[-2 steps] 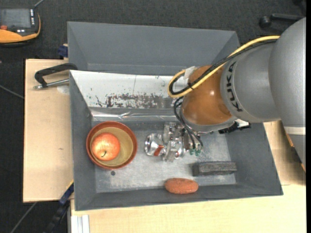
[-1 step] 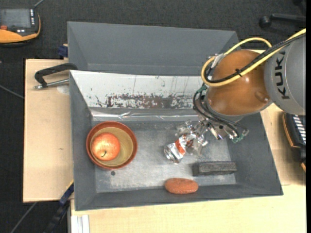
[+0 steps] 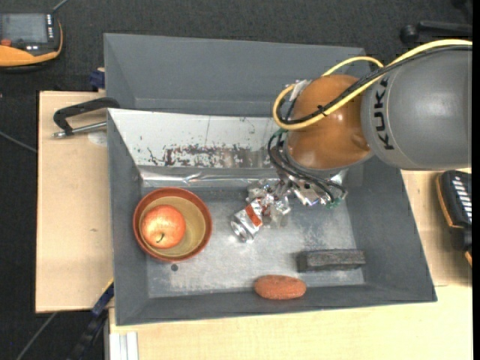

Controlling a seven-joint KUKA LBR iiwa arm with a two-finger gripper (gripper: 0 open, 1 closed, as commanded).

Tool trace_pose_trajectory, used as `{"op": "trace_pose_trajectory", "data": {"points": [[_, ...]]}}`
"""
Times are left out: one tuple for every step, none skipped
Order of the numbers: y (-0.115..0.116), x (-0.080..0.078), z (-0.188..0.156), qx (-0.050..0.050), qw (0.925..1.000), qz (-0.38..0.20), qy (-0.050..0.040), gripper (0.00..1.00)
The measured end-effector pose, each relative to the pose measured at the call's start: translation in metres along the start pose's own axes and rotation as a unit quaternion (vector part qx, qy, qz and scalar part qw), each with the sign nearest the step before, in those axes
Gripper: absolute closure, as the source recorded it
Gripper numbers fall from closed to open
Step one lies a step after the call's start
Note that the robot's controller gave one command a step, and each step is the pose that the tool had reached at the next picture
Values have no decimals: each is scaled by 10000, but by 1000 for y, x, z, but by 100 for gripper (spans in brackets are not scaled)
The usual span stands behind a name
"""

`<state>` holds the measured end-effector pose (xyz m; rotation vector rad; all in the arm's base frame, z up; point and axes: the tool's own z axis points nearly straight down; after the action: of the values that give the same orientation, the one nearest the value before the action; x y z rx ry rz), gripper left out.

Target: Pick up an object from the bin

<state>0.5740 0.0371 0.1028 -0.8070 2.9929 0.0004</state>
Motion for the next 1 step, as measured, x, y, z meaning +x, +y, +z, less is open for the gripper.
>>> {"op": "trace_pose_trajectory", "data": {"points": [[-1, 1, -3, 9, 10000, 13, -1, 0]]}}
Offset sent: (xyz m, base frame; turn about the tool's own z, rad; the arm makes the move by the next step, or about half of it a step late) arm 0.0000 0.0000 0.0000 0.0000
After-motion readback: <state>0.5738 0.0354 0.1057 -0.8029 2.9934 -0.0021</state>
